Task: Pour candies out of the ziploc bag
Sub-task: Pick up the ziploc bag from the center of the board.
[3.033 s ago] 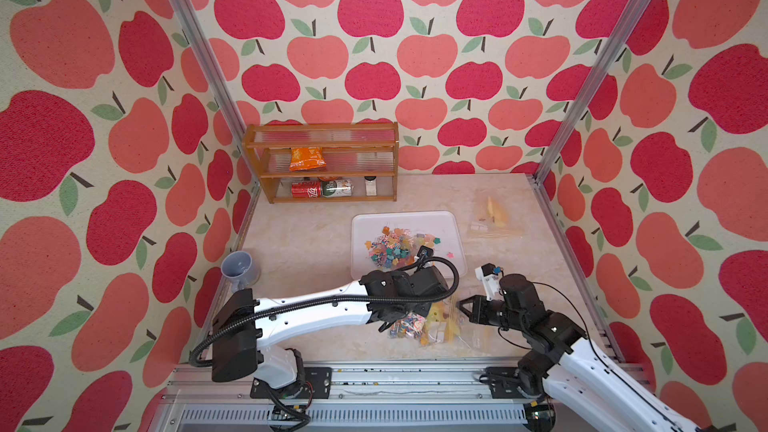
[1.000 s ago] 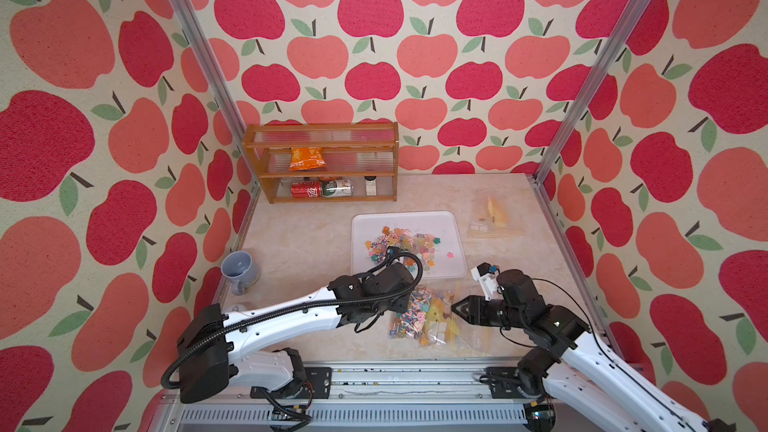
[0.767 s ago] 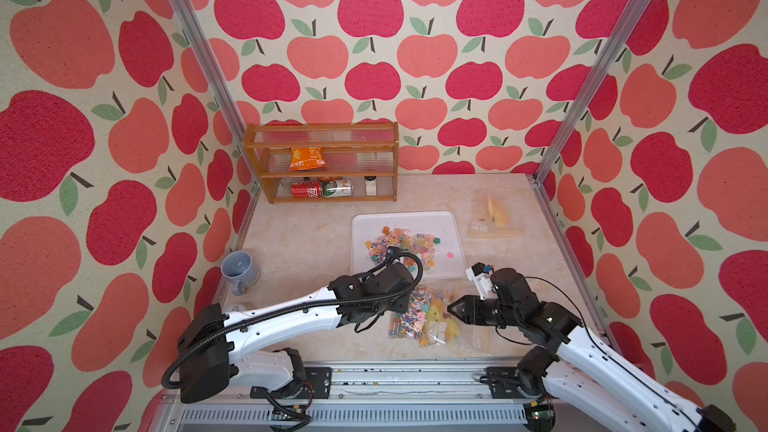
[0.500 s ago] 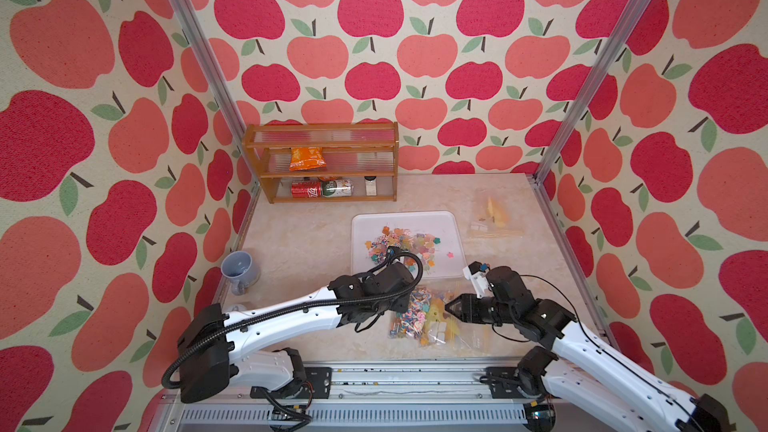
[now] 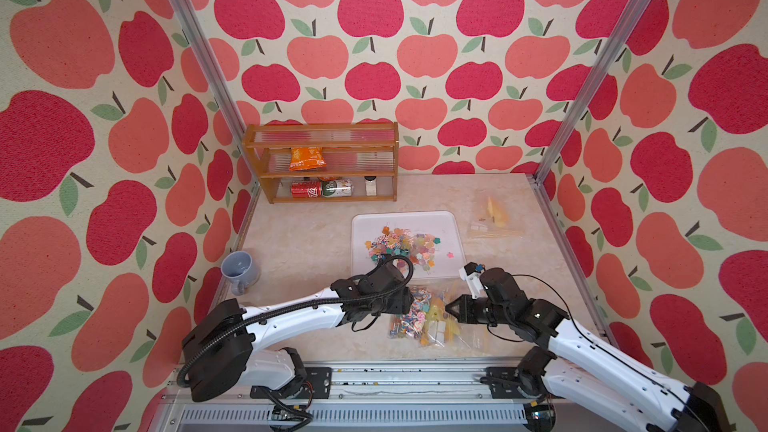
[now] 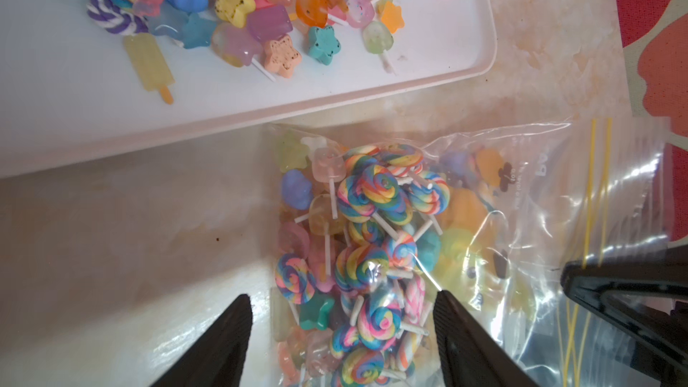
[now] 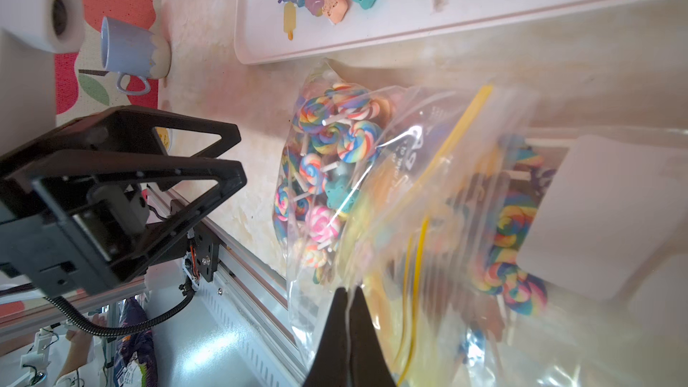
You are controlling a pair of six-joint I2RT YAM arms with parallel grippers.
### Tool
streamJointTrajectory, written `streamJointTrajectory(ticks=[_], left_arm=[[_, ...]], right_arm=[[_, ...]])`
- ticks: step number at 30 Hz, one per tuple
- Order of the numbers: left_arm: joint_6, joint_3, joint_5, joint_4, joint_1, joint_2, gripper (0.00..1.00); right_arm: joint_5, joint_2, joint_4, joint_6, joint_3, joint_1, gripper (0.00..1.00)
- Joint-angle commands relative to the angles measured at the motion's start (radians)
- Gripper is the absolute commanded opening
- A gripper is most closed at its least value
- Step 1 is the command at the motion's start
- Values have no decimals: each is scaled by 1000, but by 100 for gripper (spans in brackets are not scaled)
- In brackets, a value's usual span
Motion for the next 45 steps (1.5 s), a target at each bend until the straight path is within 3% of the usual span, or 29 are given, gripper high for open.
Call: streamJointTrajectory(ticks=[1, 11, 18, 25, 33, 45], left_arm=[[-43, -62, 98, 123, 33, 31, 75], [-31, -82, 188, 213, 44, 139, 71], [-41, -70, 264, 245, 48, 203, 64], [-52, -70, 293, 259, 60, 237, 23], [-49, -81, 264, 243, 61, 188, 0], [-17, -66, 208, 167, 96, 27, 0]], right_arm=[[49, -8, 8, 5, 0, 10, 0], [171, -49, -128, -29, 52, -15, 0], [143, -31, -108, -23, 41, -43, 0], [130, -11, -77, -12, 34, -45, 0], [106, 22, -46, -29, 60, -45, 0], [60, 182, -10, -124, 236, -44, 0]])
